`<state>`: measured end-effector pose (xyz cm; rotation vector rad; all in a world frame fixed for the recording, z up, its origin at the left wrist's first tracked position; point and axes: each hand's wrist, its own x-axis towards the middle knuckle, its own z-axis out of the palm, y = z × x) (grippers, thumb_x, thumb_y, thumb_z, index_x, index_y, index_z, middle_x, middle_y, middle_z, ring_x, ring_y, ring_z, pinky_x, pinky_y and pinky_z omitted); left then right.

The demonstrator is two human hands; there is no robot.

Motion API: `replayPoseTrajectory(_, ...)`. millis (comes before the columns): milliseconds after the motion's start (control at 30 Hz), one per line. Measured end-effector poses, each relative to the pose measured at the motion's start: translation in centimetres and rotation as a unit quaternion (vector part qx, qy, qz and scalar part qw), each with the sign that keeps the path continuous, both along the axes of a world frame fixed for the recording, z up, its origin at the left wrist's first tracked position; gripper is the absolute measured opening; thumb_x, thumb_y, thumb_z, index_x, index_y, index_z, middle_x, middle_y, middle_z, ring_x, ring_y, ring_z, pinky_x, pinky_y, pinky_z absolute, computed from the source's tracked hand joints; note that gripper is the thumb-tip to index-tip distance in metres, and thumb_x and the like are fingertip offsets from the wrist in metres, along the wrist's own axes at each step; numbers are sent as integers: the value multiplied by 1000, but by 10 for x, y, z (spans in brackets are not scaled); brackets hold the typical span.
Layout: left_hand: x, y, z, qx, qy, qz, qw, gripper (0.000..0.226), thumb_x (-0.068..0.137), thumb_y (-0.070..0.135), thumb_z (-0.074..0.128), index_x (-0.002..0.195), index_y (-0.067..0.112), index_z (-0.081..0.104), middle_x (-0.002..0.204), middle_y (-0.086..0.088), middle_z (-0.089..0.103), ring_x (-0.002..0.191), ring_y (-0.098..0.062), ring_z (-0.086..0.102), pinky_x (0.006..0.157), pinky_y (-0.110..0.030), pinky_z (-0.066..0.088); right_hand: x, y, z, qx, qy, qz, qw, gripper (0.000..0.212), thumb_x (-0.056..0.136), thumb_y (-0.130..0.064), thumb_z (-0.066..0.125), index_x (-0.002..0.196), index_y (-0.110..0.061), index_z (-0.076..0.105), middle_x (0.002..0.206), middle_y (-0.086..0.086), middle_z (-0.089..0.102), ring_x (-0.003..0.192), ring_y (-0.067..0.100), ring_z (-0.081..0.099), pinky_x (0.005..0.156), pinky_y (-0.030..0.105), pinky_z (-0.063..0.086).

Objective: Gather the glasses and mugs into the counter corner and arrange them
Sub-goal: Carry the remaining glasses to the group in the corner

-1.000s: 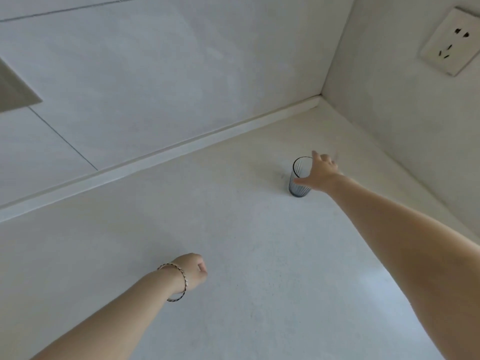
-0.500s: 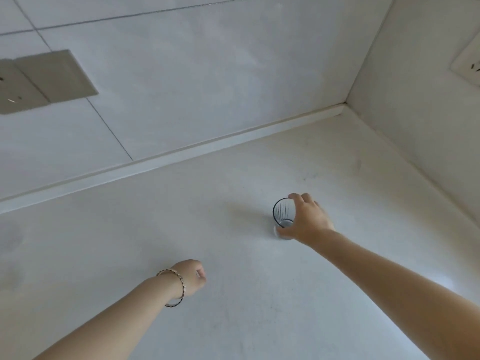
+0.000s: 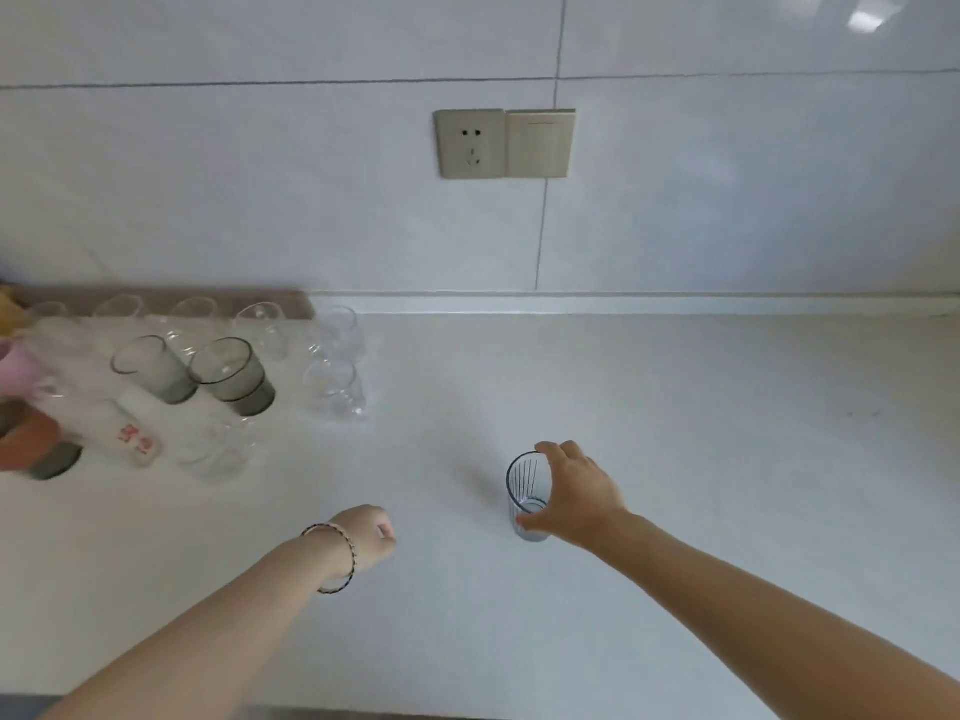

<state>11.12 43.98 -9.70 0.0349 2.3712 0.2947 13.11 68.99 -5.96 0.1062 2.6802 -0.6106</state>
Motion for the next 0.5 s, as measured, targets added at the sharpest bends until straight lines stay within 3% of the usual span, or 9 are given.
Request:
replayPoseTrajectory(67,13,-49,3,-4,5,22,1000,20,90,17,44,74,28,45,112,-2,60,106,-18,56,87,-20,41,4,-45,0,2,-4,20,1000,87,71,-42,72,144,-22,28,139,0,39,128,19,44,100,29,40)
replayPoseTrajectory(167,32,-126,6,-14,5,45,999,9,91,17,44,86,23,49,126,-4,59,118,-19,55,94,-21,42,10,-113,-2,9,-7,36,999,89,71,-42,73,144,-22,27,139,0,39,128,20,45,101,29,40)
replayPoseTrajectory(333,58,-235,10,-22,6,83,996,29,94,19,43,117,11,58,129,-4,58,120,-19,54,97,-23,42,14,-211,-5,15,-26,27,999,89,72,-44,74,144,-19,28,138,1,40,124,20,50,100,30,43)
replayPoseTrajectory(500,65,-303,16,-19,4,114,993,28,93,19,44,116,12,59,127,-4,59,118,-18,55,97,-25,42,-4,-273,-6,37,-15,22,999,88,71,-41,74,143,-17,30,138,3,41,124,22,50,97,32,44)
